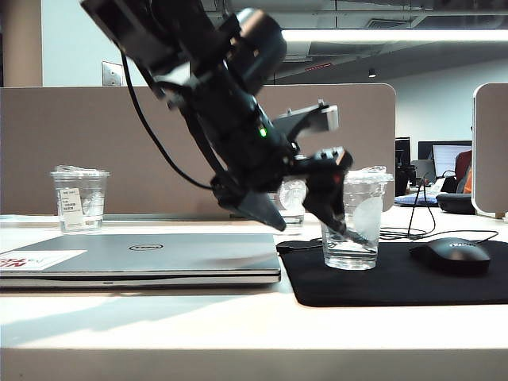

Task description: Pick up the coffee cup on the middle and place it on the right side of the laptop.

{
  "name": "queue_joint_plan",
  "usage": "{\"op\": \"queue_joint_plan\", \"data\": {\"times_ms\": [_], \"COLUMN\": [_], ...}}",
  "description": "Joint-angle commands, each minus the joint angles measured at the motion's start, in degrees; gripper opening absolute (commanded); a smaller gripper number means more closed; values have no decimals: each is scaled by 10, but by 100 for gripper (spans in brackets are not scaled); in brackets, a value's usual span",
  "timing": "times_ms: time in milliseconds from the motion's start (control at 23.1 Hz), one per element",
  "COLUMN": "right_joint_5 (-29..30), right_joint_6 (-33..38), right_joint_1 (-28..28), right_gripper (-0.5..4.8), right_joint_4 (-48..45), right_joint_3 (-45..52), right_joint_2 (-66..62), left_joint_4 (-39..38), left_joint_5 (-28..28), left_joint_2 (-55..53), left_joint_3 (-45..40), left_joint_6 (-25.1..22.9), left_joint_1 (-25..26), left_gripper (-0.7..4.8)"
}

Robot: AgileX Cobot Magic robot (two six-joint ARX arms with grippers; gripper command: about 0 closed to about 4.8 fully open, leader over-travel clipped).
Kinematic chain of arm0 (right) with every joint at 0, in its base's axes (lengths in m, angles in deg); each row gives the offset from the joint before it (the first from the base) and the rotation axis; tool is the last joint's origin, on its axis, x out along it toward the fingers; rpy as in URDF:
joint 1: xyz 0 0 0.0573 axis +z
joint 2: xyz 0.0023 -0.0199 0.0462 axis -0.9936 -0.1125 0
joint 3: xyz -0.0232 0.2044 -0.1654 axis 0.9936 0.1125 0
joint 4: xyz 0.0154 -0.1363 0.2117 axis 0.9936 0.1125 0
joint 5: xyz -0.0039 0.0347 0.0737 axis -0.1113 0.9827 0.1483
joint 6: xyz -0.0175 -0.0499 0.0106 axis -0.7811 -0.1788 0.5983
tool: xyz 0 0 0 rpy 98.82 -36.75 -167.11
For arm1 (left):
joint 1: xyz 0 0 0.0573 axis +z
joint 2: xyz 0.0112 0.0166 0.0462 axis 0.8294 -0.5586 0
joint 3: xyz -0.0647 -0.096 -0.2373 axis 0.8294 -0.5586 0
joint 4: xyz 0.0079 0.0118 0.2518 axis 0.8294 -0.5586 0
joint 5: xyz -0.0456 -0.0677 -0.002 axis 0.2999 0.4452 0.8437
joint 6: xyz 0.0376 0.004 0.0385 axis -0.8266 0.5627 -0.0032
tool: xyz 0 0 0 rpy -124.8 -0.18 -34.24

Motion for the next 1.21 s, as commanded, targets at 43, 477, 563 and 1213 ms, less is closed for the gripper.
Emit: {"op": "queue_joint_plan", "data": {"times_ms": [43,477,563,1213], "right_joint_5": [-1,58,57,44], "right_joint_6": [-1,12,12,98], "right_joint_1": [1,5,23,101], "right_gripper": [-5,-5,-5,-5], "right_joint_4": [14,198,243,219], "right_joint_3": [-4,-4,-3,263], "right_joint_2": [23,104,146,605], "left_joint_4": [-70,-276,-322,-418], "left_joint_5": [2,-13,-16,-113], "left_joint_2": [58,341,403,908], "left_joint_3": [2,2,2,-183], "left_joint_6": [-4,-25,-26,65], "left_joint_1": [-1,10,10,9], "left_gripper": [479,-5,-5,-5]}}
